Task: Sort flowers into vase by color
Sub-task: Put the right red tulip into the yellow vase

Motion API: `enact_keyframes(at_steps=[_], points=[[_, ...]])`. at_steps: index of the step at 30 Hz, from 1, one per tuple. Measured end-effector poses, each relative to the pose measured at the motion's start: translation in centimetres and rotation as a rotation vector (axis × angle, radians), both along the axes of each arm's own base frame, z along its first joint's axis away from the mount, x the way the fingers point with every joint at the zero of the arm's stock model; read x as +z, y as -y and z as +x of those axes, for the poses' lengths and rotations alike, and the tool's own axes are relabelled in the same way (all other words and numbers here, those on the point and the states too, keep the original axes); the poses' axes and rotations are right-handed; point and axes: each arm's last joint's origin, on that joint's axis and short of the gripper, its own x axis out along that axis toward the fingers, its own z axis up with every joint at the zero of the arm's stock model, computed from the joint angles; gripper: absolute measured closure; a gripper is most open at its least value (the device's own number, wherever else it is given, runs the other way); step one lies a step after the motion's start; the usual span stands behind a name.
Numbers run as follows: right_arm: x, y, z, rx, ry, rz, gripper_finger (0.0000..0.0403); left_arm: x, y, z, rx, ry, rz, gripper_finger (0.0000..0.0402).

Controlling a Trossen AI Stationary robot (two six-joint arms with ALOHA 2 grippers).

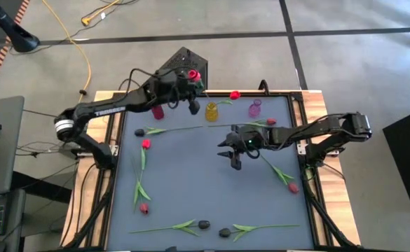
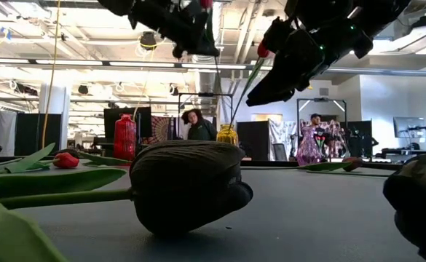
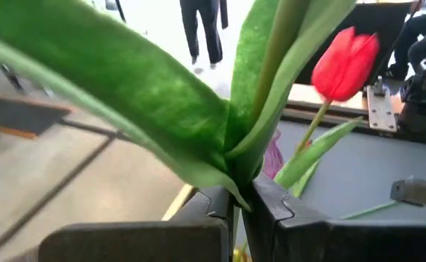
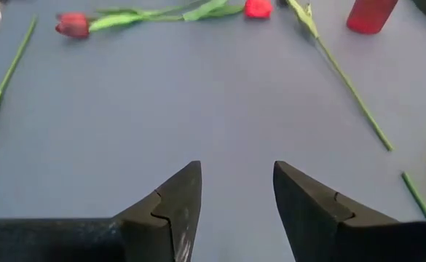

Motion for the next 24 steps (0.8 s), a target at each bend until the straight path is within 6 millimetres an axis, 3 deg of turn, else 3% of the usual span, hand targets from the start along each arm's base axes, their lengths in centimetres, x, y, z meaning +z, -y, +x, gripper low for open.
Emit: enact_keyframes(at_steps=[10,17,24], points=[[-0.4,0.0,-0.2,0.007,-0.045,-0.012,0.0207,-0.1,-0.3,0.0,0.005,0.004,-0.016,0.0401],[-0.4,0.0,-0.2,0.007,-0.044,-0.012,0.0207,-2.9,-1.7,1.4,0.010,-0.057,-0.062,0.0401],[-0.3,0.0,-0.2,-0.002,-0.043,0.002,0.0207,-3.8,-3.2,1.0,0.007,-0.055,-0.129,0.0401]])
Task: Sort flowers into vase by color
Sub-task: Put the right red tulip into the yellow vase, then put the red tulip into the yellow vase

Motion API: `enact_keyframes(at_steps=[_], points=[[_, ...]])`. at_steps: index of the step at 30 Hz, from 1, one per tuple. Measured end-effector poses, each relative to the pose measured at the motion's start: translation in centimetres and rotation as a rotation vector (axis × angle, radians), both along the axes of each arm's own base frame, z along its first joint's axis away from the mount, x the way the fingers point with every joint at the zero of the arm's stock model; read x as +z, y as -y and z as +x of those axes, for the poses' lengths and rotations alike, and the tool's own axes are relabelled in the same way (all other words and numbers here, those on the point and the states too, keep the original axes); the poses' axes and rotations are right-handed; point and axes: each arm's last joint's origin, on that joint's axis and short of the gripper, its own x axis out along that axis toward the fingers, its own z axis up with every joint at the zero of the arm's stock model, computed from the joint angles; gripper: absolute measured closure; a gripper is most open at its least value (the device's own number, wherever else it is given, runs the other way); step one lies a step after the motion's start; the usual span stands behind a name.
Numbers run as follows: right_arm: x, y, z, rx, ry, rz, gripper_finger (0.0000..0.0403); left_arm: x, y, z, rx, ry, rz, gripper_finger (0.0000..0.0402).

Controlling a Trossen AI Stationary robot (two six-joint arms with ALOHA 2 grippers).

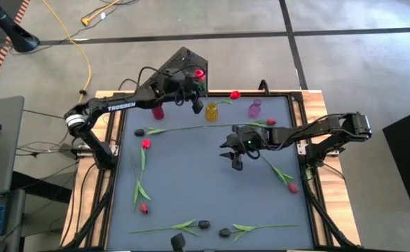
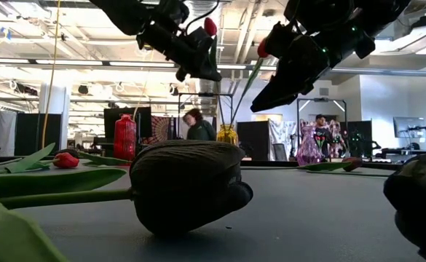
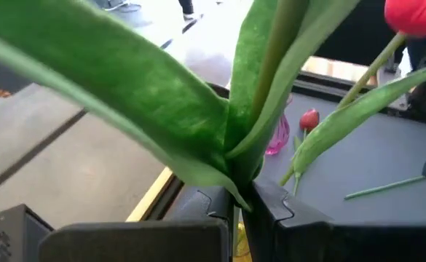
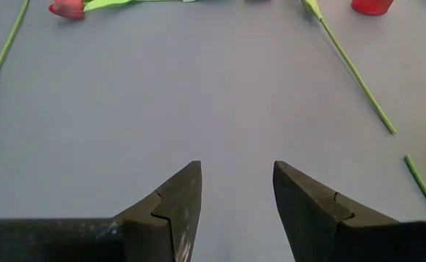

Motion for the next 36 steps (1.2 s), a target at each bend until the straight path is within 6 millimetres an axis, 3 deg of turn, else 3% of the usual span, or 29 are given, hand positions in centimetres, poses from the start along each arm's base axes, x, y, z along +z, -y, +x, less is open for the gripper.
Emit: enact_keyframes(at_steps=[9,16,23,30,36], points=[[0.1,0.0,0.1,-0.005,0.015,0.006,0.0207,-0.3,-0.4,-0.4,-0.034,0.008,-0.087,0.0384],[0.1,0.0,0.1,-0.012,0.016,0.015,0.0207,-0.4,-0.2,-0.6,-0.075,-0.068,-0.092,0.0289],[0.1,0.7,0.0,-0.033,0.016,0.015,0.0207,2.1,0.0,-1.0,-0.094,-0.210,-0.102,0.0213],[0.4,1.5,-0.7,-0.075,-0.014,0.032,0.0207,4.1,1.0,-2.7,-0.088,-0.443,-0.190,0.0201],[1.8,1.3,-1.8,-0.093,-0.006,0.058,0.0207,4.0,2.1,-4.4,-0.091,-0.631,-0.328,0.0202]])
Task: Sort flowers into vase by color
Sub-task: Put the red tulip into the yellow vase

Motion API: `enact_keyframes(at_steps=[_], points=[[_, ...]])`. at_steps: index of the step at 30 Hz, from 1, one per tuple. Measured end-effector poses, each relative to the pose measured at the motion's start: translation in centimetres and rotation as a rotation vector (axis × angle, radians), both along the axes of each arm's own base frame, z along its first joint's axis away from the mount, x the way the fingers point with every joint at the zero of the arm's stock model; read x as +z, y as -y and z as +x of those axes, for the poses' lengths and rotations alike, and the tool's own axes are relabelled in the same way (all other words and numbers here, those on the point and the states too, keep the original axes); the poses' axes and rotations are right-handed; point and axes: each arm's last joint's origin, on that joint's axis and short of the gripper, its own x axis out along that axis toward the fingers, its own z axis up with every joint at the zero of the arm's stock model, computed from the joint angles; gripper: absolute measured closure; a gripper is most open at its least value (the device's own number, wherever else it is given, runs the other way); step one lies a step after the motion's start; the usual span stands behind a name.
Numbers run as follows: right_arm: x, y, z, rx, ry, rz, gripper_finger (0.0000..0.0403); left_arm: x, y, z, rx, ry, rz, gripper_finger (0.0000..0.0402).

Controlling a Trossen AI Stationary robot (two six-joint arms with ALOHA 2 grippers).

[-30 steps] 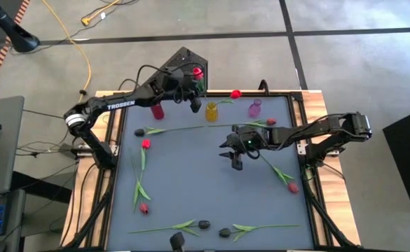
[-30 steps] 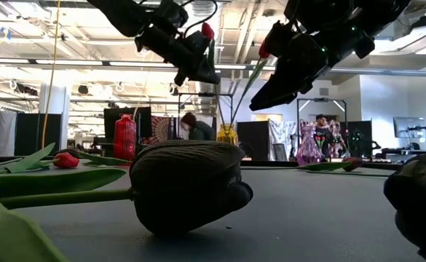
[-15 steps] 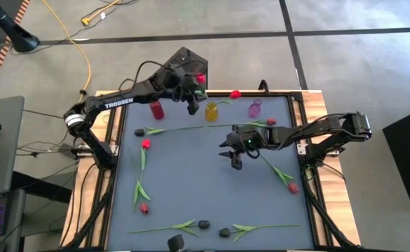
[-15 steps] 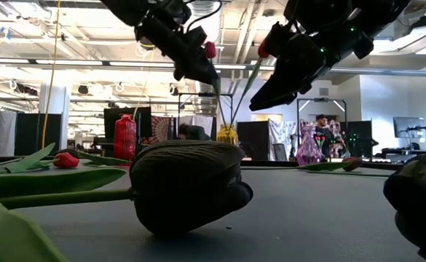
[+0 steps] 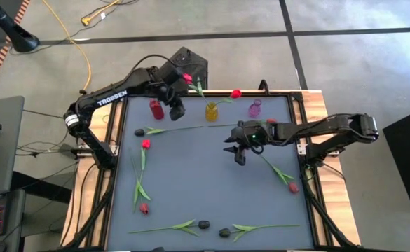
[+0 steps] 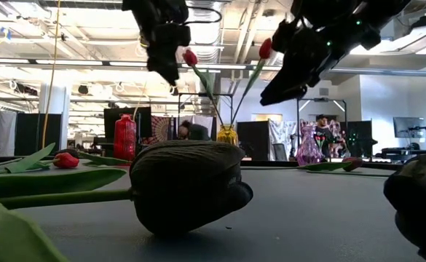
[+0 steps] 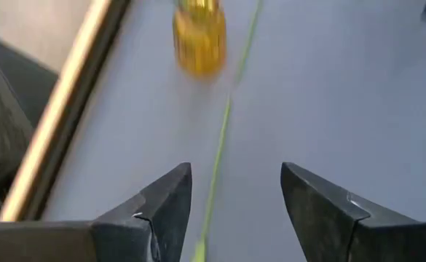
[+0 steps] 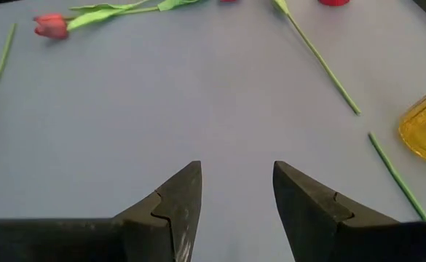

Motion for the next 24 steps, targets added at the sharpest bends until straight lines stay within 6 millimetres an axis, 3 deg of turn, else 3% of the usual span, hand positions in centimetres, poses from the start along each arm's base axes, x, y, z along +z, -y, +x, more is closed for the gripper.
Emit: enact_keyframes(at_steps=[7,12,17,20,24], points=[[1.1,-0.9,-0.9,0.020,0.009,0.012,0.0207,-0.8,2.1,-1.3,0.054,-0.204,-0.065,0.0209],[1.0,-1.9,-0.9,0.052,0.005,0.017,0.0207,0.1,6.1,-2.6,0.032,-0.194,-0.019,0.0223],[0.8,-2.4,-0.8,0.075,0.000,0.014,0.0207,0.7,10.5,-5.3,0.080,-0.118,0.044,0.0238],[0.9,-2.7,-0.7,0.086,0.003,0.014,0.0207,-0.4,12.8,-7.5,0.158,-0.066,0.015,0.0242],[0.9,-2.8,-0.7,0.090,0.006,0.011,0.0207,-3.2,14.9,-10.6,0.344,-0.062,-0.151,0.0244]])
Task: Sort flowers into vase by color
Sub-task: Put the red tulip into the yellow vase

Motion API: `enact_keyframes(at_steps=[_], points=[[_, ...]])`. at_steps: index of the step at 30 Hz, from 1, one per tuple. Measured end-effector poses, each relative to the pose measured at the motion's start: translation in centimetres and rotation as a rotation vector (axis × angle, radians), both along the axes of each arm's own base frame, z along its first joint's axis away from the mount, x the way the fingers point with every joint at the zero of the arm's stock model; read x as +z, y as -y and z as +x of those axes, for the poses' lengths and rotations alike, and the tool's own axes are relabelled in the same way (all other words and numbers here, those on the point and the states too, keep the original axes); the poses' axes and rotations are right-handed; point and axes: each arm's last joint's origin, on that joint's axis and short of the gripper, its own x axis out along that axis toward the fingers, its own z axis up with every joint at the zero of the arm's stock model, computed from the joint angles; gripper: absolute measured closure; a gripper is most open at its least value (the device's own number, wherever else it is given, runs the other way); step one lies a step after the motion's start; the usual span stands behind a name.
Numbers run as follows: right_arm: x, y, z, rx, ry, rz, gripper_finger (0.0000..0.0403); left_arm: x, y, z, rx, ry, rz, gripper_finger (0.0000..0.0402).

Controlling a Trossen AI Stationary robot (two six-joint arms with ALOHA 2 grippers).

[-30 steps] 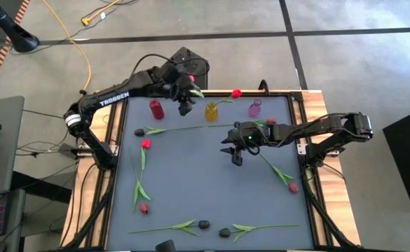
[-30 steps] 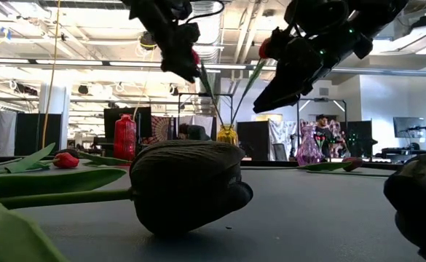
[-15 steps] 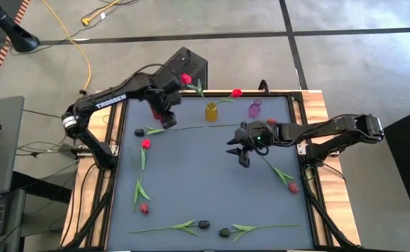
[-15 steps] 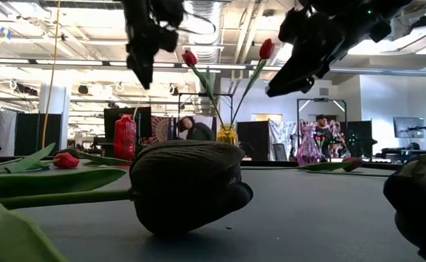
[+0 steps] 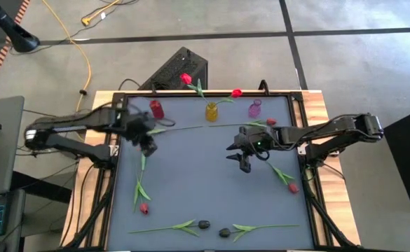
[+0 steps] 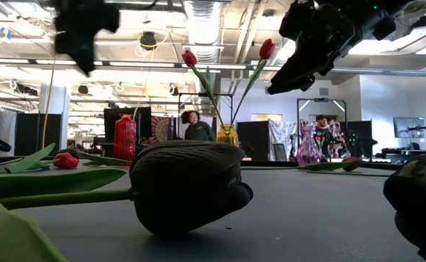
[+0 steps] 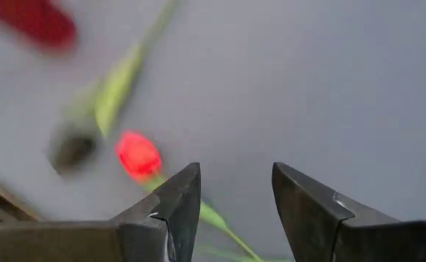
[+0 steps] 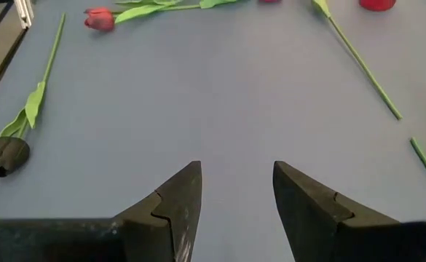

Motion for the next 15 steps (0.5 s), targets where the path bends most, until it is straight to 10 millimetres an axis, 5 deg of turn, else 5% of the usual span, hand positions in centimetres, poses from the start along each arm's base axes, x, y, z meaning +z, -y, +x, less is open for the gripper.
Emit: enact_keyframes(at_steps=[7,15], points=[[0.0,0.1,0.0,0.001,0.003,-0.007,0.0207,-5.6,3.1,-3.1,0.162,-0.070,-0.204,0.0244],[0.4,0.1,0.3,0.009,0.055,-0.021,0.0207,-10.4,4.5,-2.4,0.203,-0.102,-0.220,0.0244]])
